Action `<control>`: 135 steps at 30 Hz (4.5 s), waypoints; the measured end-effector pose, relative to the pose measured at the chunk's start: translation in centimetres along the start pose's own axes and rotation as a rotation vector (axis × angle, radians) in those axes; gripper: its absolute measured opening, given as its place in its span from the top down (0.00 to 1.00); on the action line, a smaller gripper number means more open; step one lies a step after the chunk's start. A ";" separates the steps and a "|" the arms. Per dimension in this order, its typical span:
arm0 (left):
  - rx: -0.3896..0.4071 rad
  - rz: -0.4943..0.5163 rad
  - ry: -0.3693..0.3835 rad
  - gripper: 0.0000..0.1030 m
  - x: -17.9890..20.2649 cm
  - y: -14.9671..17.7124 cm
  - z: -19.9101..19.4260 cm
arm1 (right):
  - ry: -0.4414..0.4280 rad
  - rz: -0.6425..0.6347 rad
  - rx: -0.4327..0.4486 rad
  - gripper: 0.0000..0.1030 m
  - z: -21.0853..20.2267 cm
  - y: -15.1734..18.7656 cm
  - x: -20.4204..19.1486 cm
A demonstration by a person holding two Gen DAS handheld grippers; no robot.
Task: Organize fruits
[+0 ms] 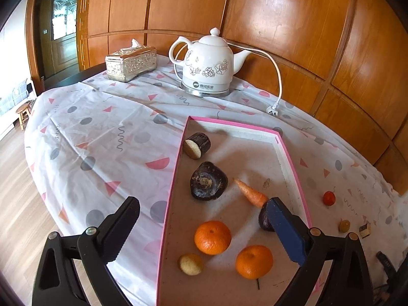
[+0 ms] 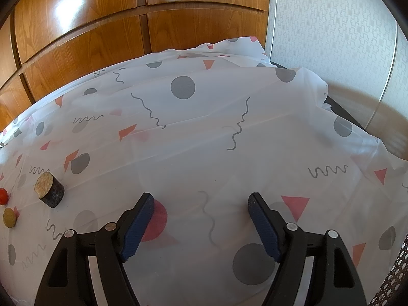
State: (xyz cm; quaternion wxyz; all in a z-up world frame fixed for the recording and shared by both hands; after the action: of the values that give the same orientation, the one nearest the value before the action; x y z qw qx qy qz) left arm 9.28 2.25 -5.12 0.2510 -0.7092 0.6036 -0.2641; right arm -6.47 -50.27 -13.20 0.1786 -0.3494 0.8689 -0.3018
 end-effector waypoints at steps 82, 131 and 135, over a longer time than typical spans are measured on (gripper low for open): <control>-0.049 -0.182 -0.076 0.00 -7.4 3.7 -1.4 | -0.498 -0.456 -0.164 0.67 -3.1 1.8 -21.5; -0.083 -0.240 -0.107 0.00 -9.9 4.2 -0.1 | -0.780 -1.012 -0.226 0.65 -10.3 13.9 -44.3; -0.077 -0.234 -0.102 0.00 -9.7 4.1 -0.3 | -0.800 -0.971 -0.198 0.65 -11.4 12.9 -43.5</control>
State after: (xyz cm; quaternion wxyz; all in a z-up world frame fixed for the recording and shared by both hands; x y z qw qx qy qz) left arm 4.80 11.21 -8.38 0.2215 -0.7963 0.5128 -0.2320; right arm 11.24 -7.19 -8.69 0.2991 -0.8041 0.5012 -0.1126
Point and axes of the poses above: each gripper's, at about its wrist camera, not at the fingertips, and z roughly the way its jaws point, x to its right, y to its underside, the point moved 4 cm from there along z, roughly the way its jaws point, and after that the axes turned 7 degrees about -y, right-handed, at the moved point
